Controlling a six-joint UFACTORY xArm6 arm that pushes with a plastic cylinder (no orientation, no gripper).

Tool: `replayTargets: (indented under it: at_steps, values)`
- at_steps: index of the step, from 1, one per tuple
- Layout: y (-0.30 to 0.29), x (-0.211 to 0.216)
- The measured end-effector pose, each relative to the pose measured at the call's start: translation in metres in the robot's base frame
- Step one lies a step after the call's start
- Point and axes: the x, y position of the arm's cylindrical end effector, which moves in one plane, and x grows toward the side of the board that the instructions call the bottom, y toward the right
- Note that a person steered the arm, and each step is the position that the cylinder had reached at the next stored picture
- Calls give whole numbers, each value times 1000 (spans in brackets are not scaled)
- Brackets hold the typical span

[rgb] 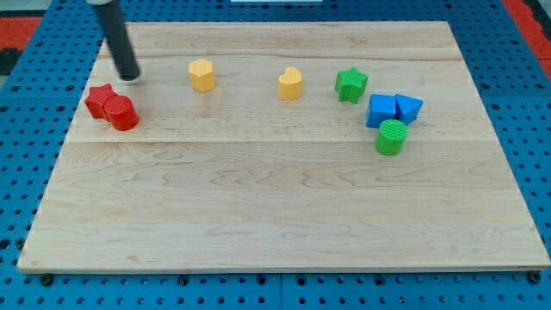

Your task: Slide the red blocks towards the center

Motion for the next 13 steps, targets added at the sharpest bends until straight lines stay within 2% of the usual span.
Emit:
replayTargets:
  at_steps: [1, 2, 3, 4, 5, 6, 7, 8, 9, 10, 11, 12, 13]
  values:
    - [0, -17]
    - [44, -33]
    - [123, -20]
    - [146, 22]
    - [152, 20]
    - [221, 20]
    - [187, 47]
    - [106, 51]
    - [92, 8]
    - [2, -5]
    - [-67, 13]
    - [-25, 40]
    - [9, 110]
